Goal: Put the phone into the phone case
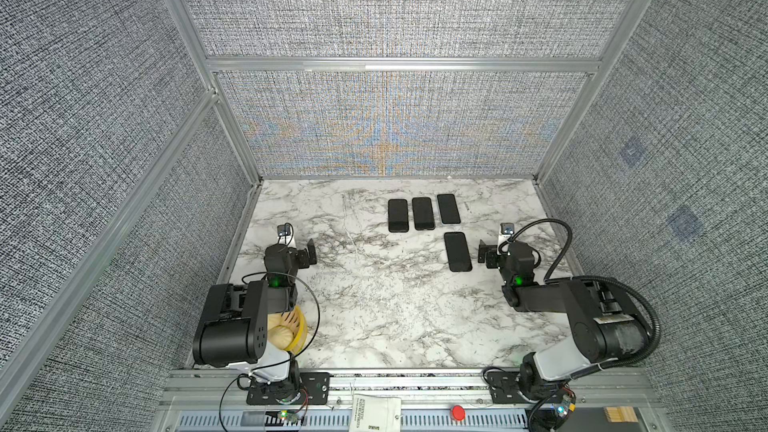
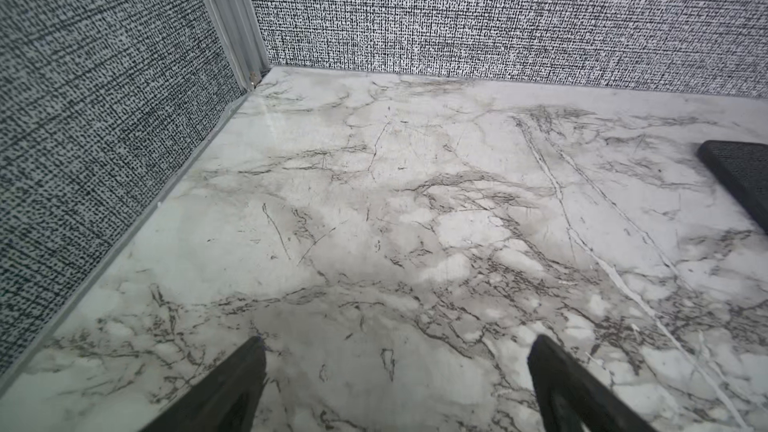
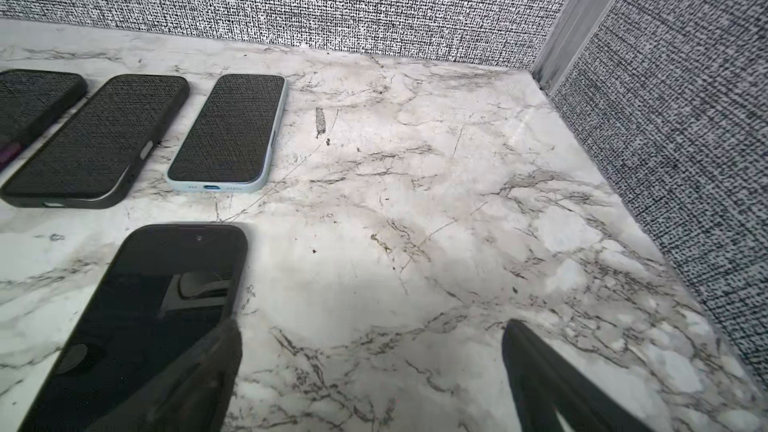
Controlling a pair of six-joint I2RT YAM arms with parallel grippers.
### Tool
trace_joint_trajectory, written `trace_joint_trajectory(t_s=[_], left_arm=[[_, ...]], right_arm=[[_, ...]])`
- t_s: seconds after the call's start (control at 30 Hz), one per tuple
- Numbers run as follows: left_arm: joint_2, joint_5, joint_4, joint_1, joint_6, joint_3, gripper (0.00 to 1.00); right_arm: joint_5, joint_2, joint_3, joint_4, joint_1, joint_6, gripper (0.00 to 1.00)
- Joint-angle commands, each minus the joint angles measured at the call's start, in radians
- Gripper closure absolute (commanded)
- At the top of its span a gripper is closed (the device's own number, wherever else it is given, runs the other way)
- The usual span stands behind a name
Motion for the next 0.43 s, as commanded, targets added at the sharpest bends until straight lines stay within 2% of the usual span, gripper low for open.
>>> trace_joint_trajectory(t_s=[0.0, 0.4], left_arm=[[0.001, 0.014, 0.061, 0.000, 0.016, -0.003, 0.01], [-0.013, 0.016, 0.087, 0.001, 0.018, -0.023, 0.01]], right_arm=[[-0.105, 0.005, 0.028, -0.046, -0.025, 0.009, 0.01], [-0.132, -0.014, -0.003, -0.008, -0.039, 0.011, 0.01]])
